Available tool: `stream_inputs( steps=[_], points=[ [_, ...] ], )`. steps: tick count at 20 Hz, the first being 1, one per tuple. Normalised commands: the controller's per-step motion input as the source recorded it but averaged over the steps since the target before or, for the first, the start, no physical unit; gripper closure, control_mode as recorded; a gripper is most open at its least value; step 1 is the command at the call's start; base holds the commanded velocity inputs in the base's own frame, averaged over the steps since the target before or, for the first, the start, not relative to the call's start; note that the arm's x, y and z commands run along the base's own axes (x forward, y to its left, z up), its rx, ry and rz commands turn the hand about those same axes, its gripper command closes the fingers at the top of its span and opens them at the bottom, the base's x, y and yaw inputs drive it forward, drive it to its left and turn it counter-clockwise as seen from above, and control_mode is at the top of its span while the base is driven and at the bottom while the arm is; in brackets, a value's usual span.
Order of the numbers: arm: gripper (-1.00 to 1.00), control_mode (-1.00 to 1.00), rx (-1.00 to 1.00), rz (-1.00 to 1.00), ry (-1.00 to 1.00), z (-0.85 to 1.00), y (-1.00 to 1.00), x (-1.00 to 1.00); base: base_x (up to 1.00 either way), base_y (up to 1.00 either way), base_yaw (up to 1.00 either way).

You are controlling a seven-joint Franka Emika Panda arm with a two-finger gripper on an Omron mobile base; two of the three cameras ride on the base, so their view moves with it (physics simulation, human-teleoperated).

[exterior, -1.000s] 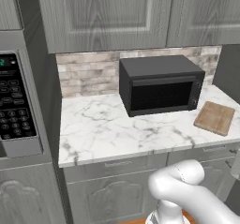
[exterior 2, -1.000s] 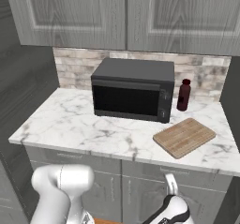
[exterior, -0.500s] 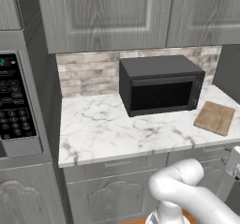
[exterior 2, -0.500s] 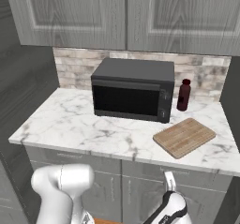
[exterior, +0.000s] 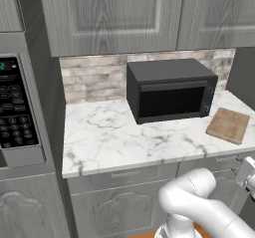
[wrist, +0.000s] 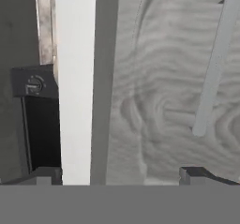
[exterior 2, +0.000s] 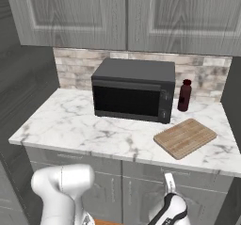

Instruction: Open the drawer on the right and place the cutting tools on the cutting board.

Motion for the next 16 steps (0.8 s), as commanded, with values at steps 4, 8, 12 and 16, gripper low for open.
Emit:
stream_inputs(
  steps=[4,8,12,16],
  points=[
    [-1.00,-1.00,0.00,0.00,0.00,-0.02,0.00,0.30,0.00,0.00,0.00],
    [-1.00,-1.00,0.00,0.00,0.00,-0.09,0.00,0.20,0.00,0.00,0.00],
    [-1.00,-1.00,0.00,0.00,0.00,-0.15,-0.02,0.17,0.00,0.00,0.00],
    [-1.00,-1.00,0.00,0.00,0.00,-0.27,-0.06,0.09,0.00,0.00,0.00]
  ],
)
